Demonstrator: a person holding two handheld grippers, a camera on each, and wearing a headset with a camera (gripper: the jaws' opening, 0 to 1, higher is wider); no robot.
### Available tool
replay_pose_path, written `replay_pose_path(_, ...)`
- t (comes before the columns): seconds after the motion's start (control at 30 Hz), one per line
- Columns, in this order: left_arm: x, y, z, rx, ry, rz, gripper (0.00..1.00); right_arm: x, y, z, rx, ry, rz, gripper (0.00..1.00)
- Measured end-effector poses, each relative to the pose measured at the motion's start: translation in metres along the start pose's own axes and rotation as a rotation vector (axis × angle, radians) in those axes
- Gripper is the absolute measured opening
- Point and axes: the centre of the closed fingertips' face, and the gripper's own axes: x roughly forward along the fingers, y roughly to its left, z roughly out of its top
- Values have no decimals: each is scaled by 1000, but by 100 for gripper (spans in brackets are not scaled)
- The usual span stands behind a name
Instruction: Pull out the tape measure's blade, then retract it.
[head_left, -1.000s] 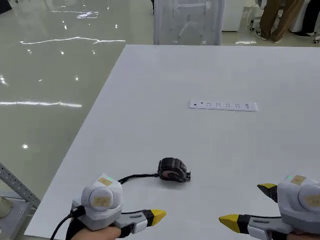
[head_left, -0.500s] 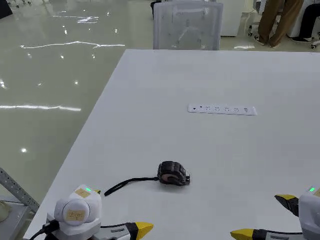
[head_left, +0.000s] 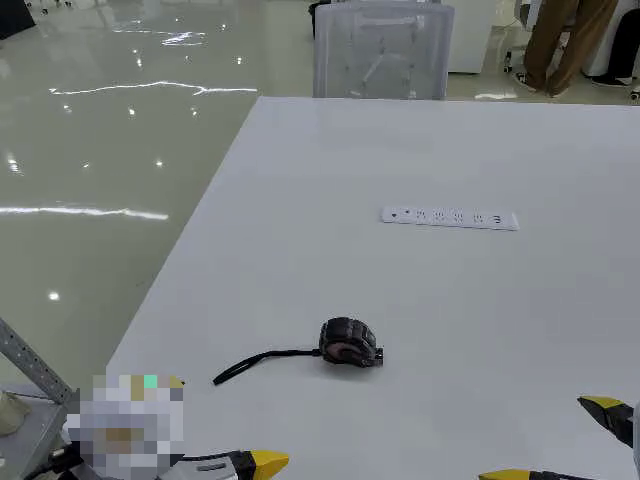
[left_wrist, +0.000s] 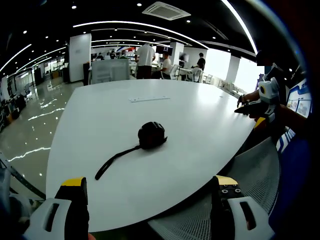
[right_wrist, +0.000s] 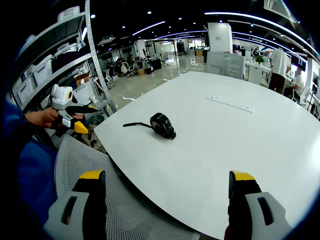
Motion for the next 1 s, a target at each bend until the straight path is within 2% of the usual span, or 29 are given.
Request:
replay_pose_path(0.23,-4,1,-5,-24,12,-8,100,-5,1,-2,-6,2,-9,98)
replay_pose_path(0.5,-6,5,-9,-8,31,-14,100,-9,1,-2,-2,3,-17,98)
replay_pose_path(1.0,-4,8,-2,-7,18,-11,100,-8,-2,-5,-3,11,-19,98)
